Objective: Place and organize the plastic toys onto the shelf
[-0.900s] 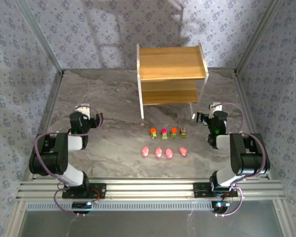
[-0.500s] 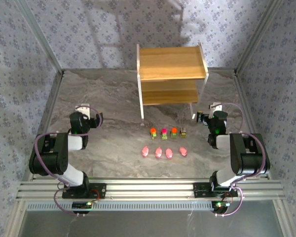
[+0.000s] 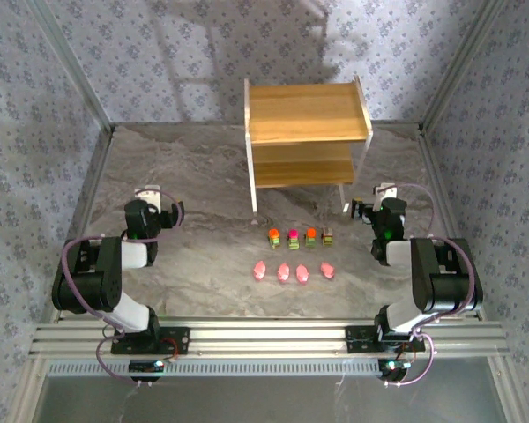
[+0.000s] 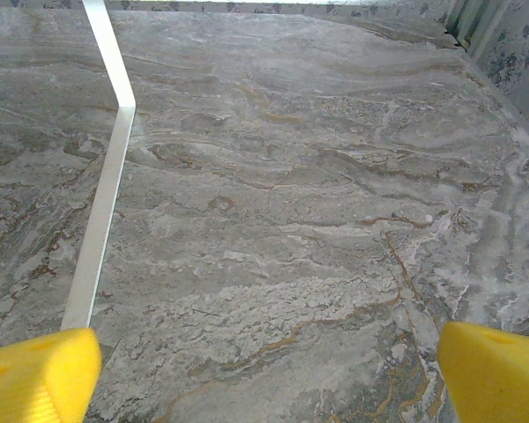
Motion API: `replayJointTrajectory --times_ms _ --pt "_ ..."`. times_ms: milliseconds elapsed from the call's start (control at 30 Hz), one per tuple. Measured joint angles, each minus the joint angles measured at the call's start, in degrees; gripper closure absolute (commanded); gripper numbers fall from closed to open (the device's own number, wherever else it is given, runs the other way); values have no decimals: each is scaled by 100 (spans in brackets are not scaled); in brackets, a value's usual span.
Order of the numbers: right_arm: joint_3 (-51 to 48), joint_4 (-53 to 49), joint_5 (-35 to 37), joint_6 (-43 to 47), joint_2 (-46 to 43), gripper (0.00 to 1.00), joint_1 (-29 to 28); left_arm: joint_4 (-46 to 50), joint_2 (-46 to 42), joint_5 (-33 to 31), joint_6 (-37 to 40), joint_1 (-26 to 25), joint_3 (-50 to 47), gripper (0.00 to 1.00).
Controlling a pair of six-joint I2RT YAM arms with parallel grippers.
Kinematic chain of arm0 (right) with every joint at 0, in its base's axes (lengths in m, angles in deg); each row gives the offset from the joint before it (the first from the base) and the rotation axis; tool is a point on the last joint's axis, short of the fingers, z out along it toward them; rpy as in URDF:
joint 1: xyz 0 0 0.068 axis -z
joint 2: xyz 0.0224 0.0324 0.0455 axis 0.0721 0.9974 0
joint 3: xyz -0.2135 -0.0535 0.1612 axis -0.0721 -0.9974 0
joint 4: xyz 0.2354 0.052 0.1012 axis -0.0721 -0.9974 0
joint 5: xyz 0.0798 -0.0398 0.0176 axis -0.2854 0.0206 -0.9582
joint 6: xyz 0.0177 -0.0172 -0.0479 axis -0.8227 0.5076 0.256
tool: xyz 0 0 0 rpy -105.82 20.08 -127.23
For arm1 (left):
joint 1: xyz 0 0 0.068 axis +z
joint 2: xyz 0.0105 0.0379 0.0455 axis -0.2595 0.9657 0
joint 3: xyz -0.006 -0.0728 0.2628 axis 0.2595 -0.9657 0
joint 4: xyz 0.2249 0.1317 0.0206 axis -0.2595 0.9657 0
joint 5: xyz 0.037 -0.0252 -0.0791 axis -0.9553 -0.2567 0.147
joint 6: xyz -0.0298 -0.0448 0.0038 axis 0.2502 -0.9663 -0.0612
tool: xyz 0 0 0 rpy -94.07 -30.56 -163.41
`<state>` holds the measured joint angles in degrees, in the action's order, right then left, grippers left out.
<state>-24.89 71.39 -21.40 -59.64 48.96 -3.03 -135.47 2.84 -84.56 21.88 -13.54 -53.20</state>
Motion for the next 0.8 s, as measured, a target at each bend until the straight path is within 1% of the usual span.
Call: replayJointTrajectory --times_ms 400,600,800 --pt "0 0 -39 -4 0 0 26 -2 0 11 -22 15 0 0" --pt "-28 42 -155 -107 0 0 151 0 0 22 -42 76 0 0" --pt "-31 42 -149 -107 0 0 61 0 2 4 -42 74 0 1"
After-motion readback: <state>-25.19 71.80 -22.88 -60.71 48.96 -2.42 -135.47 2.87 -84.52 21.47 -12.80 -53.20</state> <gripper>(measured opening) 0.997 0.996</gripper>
